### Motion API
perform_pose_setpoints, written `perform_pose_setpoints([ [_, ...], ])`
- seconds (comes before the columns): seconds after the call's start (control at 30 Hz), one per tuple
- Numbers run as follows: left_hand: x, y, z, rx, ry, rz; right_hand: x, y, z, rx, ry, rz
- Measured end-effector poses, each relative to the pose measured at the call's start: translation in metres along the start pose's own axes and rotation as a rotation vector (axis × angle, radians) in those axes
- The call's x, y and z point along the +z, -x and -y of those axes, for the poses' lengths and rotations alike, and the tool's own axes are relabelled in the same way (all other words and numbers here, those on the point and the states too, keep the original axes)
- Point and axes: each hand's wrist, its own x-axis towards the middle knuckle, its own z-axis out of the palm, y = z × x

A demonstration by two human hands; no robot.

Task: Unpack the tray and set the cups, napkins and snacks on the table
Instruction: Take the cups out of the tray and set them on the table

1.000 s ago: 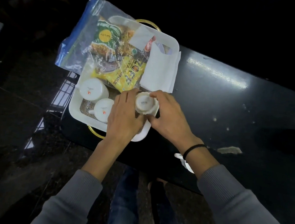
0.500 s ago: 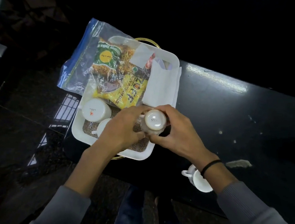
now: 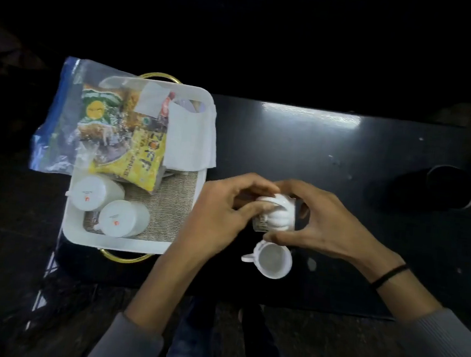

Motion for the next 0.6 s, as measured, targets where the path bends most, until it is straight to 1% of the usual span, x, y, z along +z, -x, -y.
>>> perform_pose_setpoints([
  [0.13, 0.057, -0.009, -0.017, 0.121, -0.167, 0.181, -0.018, 0.041, -0.035, 0.019, 0.076, -0.041],
  [0.23, 0.084, -0.01, -0.02, 0.149, -0.291, 0.242, -0.02, 0.073, -0.059, 0.105, 0.074, -0.112],
  [0.33, 0.098, -0.008, -0.013, 0.095, -0.483, 0.252, -0.014, 0.1, -0.083, 0.187, 0.049, -0.182],
  [0.4, 0.099, -0.004, -0.003, 0.041, -0.611, 0.251, -0.007, 0.111, -0.096, 0.227, 0.03, -0.185],
  [0.5, 0.098, 0.004, 0.013, -0.031, -0.719, 0.268, 0.005, 0.12, -0.108, 0.247, -0.044, -0.201],
  [0.6, 0.095, 0.014, 0.026, -0.055, -0.774, 0.277, 0.017, 0.121, -0.112, 0.245, -0.106, -0.227],
])
